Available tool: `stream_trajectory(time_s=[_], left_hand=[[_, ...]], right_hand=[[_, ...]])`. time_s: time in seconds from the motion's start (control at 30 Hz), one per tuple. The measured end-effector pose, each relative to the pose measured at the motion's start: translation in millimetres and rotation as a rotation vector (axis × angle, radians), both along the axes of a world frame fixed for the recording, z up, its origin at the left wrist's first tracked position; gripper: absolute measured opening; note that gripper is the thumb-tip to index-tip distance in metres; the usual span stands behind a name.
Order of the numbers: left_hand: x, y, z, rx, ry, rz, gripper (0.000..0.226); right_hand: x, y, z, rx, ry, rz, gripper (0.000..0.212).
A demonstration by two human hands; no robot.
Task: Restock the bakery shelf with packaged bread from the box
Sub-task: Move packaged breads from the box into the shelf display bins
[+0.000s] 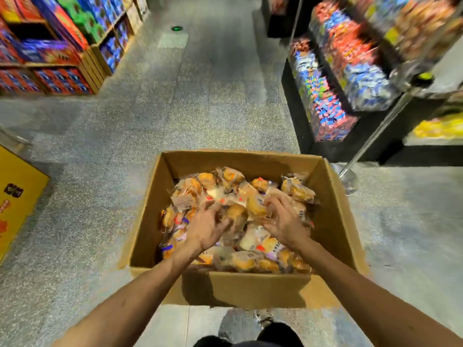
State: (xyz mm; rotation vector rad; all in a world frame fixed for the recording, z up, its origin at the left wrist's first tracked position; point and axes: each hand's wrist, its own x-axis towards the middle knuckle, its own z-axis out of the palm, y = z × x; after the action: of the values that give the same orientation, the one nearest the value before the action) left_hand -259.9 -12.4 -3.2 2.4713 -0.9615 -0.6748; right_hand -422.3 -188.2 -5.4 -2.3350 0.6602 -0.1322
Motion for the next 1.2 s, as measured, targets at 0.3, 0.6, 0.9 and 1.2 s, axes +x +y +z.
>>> stream_trajectory(time_s=[0.3, 0.6, 0.9, 1.2], left_hand=[[-42.4, 19.3, 64.8, -0.399, 0.609, 0.135, 0.051], [-136.3, -11.2, 141.2, -0.517, 0.503, -0.224, 0.073], [-342.3, -4.5, 216.0, -0.555, 0.626, -0.604, 0.027], [-591.9, 63.3, 204.6, -0.347, 0.678, -0.935, 0.057]], right_hand=[[-89.6, 89.6, 120.2, 0.184, -0.273, -0.365, 0.049], [-213.8, 116.3, 212.7, 0.627, -0.607, -0.729, 0.024], [-413.3, 187.5, 250.1, 0.732, -0.734, -0.936, 0.033], [-634.1, 323.9, 236.5, 0.29, -0.984, -1.507, 0.037]])
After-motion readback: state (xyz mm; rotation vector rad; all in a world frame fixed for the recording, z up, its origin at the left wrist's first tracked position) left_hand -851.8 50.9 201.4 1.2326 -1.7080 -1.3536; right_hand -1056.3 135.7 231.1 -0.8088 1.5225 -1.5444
